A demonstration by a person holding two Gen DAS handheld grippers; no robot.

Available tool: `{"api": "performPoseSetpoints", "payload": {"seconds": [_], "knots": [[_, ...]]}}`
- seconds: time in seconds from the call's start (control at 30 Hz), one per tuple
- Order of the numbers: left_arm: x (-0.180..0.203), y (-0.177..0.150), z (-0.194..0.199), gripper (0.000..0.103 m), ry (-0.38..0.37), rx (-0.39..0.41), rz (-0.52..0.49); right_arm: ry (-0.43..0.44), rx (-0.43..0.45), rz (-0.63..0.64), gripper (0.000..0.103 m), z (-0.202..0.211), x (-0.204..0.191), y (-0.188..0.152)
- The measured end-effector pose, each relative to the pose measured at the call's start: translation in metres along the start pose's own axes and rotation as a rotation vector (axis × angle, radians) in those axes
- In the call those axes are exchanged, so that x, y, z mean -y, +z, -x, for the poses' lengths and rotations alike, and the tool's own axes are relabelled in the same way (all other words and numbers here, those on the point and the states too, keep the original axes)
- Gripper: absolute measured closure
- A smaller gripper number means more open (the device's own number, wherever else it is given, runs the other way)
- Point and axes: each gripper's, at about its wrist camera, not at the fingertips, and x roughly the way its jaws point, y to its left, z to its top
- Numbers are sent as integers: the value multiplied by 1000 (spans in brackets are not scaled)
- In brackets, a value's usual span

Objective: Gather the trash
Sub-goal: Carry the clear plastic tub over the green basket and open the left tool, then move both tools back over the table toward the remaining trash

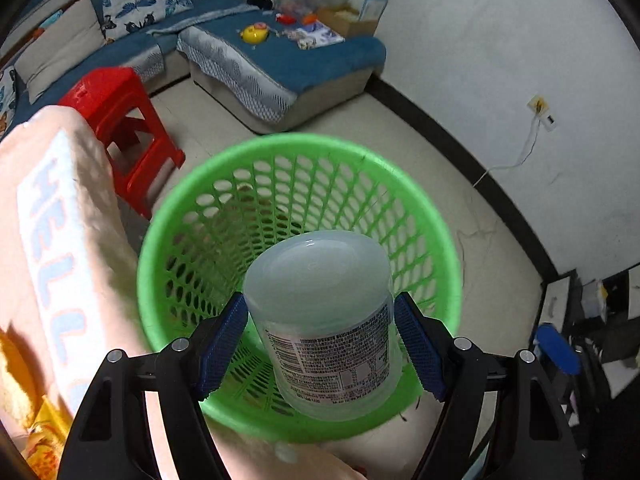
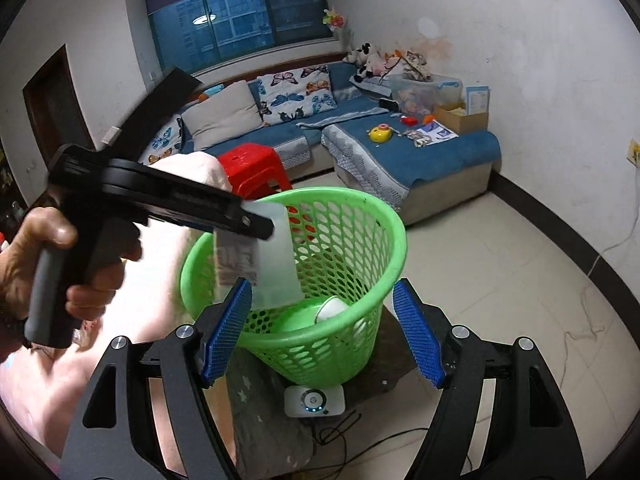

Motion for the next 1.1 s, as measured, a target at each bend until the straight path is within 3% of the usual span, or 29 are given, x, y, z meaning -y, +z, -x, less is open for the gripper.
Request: {"api": "performPoseSetpoints", "payload": {"seconds": [0.3, 0.67, 0.8, 1.1], "knots": [[1, 2, -29, 31, 3, -45, 13, -35, 15, -27, 30, 6, 9, -9], [26, 25, -56, 31, 47, -19, -48, -66, 15, -84, 30, 16, 24, -26], [24, 29, -63, 30, 7, -19, -6, -69, 0, -96, 30, 15, 29, -32], [4, 14, -22, 30, 34, 45, 53, -65, -4, -90, 30, 20, 24, -31]]}}
